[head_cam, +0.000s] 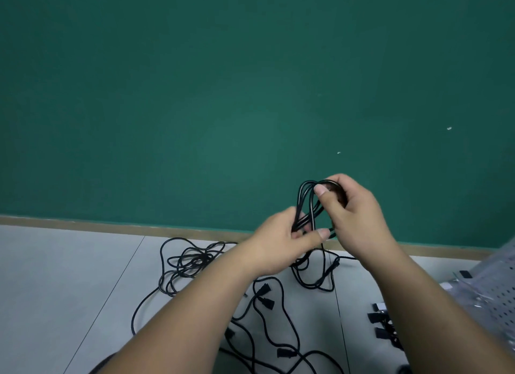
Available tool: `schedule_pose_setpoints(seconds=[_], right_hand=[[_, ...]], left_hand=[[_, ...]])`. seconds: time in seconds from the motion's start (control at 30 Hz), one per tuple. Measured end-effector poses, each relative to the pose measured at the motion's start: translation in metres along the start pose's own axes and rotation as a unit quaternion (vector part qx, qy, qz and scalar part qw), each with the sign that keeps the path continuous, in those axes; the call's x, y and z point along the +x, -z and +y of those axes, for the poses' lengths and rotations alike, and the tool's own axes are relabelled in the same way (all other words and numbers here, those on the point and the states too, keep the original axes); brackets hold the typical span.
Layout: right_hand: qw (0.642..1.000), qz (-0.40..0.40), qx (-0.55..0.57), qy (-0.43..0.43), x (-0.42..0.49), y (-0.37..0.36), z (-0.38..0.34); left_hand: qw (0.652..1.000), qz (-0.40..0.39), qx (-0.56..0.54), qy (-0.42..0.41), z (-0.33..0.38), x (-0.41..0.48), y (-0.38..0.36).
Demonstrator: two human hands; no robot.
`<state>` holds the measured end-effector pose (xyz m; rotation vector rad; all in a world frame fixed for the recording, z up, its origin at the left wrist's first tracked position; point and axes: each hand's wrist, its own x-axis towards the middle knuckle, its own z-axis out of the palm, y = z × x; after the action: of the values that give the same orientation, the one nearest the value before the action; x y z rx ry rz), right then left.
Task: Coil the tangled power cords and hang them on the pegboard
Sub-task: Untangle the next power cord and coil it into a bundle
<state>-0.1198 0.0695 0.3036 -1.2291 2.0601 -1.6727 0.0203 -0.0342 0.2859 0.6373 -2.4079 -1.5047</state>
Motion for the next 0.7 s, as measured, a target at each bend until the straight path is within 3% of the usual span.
schedule_pose_setpoints(seconds=[0.13, 0.23, 0.5, 0.7], right_hand=[[0.997, 0.058, -0.046, -0.02, -0.002, -0.005, 0.005], [0.994, 0.088, -0.05, -0.039, 0.001, -0.005, 0.008], [0.989, 0.064, -0.128, -0.03, -0.004, -0.007, 0.005], [0.985, -0.006, 0.118, -0.127, -0.004, -0.009, -0.003]], left_hand=[[1.0, 0.008, 0.006, 0.012, -0.005, 0.003, -0.009], [0.998, 0.02, -0.048, 0.027, -0.007, 0.004, -0.009], [0.995, 0.06, -0.077, 0.001, -0.014, 0.004, -0.007], [0.994, 0.107, -0.018, -0.024, -0.016, 0.007, -0.006]])
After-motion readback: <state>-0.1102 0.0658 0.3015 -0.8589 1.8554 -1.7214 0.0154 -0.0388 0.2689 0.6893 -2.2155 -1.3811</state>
